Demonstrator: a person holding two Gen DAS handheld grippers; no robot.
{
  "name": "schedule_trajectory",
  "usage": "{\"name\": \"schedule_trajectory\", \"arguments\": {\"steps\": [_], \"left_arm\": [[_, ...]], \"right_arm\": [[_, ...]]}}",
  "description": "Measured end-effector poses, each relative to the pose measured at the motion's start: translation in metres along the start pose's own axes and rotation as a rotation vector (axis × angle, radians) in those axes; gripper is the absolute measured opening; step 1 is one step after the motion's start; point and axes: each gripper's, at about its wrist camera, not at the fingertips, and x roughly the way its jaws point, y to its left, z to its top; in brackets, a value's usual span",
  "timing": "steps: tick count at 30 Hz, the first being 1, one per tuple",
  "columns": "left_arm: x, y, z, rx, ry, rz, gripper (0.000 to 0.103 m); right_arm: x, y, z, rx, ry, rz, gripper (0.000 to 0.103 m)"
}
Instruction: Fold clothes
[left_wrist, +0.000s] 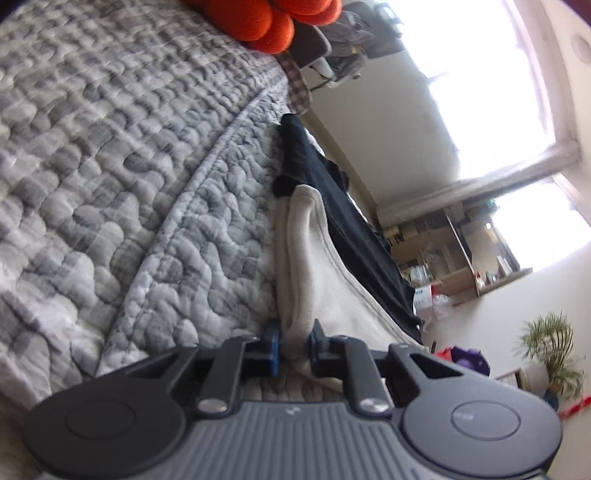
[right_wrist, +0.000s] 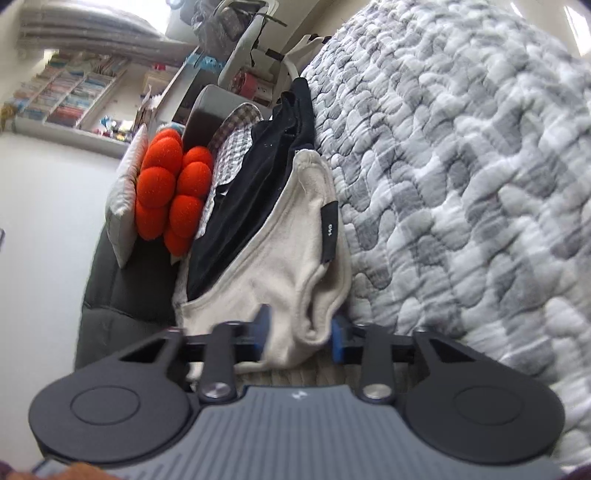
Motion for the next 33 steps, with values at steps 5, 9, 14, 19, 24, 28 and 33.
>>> {"name": "schedule_trajectory", "arguments": {"steps": [5,9,14,19,24,28,33], "left_arm": [[-0.009,0.005,0.001,-0.142,-0.030,-0.093,0.012],[-0.019,0.008,0.007,-0.283,-0.072,-0.182,0.011],[-0.019,-0.005,0.025,-0.410,-0.135,-0.275,0.011],[-0.008,-0.025,0.047,-0.465,-0.187,-0.321,0.011],[0.017,-0.027,0.078,-0.518,-0.224,-0.332,0.011],[0.047,-0.023,0.101,-0.533,-0.243,-0.311,0.011],[0.078,-0.008,0.111,-0.546,-0.259,-0.265,0.011]], "right_arm": [[-0.009,-0.009,0.002,0.132,-0.037,0.122,0.016],[-0.021,-0.008,0.006,0.213,-0.084,0.230,0.016],[-0.025,0.003,0.016,0.270,-0.131,0.302,0.016],[-0.023,0.020,0.038,0.243,-0.201,0.346,0.016],[-0.009,0.035,0.063,0.117,-0.235,0.316,0.016],[0.005,0.040,0.079,0.000,-0.247,0.290,0.016],[0.023,0.025,0.089,-0.059,-0.267,0.266,0.016]]}}
